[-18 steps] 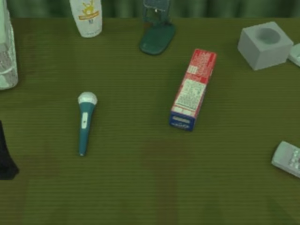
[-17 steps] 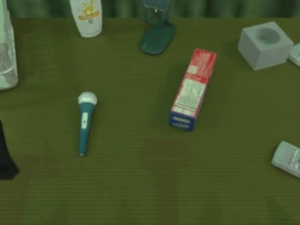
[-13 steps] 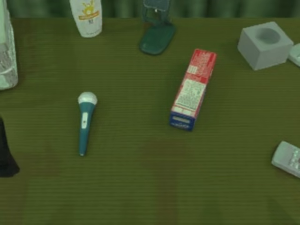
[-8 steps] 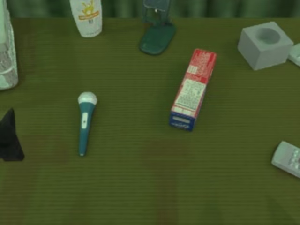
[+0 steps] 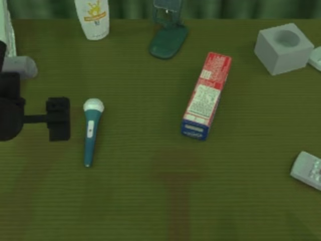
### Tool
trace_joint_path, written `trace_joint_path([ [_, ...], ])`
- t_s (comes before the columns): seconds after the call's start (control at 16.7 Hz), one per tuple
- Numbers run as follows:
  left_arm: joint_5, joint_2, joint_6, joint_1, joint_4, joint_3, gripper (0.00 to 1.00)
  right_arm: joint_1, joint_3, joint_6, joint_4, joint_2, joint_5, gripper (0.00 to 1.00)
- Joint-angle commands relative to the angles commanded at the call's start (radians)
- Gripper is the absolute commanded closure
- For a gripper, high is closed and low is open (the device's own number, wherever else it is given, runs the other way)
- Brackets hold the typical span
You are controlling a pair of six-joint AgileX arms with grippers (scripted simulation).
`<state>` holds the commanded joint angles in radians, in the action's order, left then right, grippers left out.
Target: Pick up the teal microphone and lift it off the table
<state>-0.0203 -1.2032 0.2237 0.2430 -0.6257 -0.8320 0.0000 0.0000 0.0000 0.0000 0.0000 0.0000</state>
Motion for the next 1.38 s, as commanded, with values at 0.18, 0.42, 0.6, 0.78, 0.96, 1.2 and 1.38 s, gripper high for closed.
trace_joint_path([
  [0.18,-0.004,-0.259,0.048,0.053,-0.134,-0.177,0.00,0.000,0.000,0.000,0.000,0.000,0.000,0.00],
  [0.42,-0.008,-0.502,0.097,0.106,-0.264,-0.367,0.00,0.000,0.000,0.000,0.000,0.000,0.000,0.00],
  [0.6,-0.010,-0.605,0.117,0.128,-0.314,-0.449,0.00,0.000,0.000,0.000,0.000,0.000,0.000,0.00],
  [0.78,-0.011,-0.625,0.121,0.132,-0.323,-0.465,0.00,0.000,0.000,0.000,0.000,0.000,0.000,0.00],
  [0.96,-0.010,-0.622,0.120,0.127,-0.321,-0.462,0.00,0.000,0.000,0.000,0.000,0.000,0.000,0.00],
  [1.2,-0.010,-0.665,0.115,0.127,-0.249,-0.428,0.00,0.000,0.000,0.000,0.000,0.000,0.000,0.00],
  [1.38,-0.009,-0.741,0.112,0.124,-0.108,-0.373,0.00,0.000,0.000,0.000,0.000,0.000,0.000,0.00],
])
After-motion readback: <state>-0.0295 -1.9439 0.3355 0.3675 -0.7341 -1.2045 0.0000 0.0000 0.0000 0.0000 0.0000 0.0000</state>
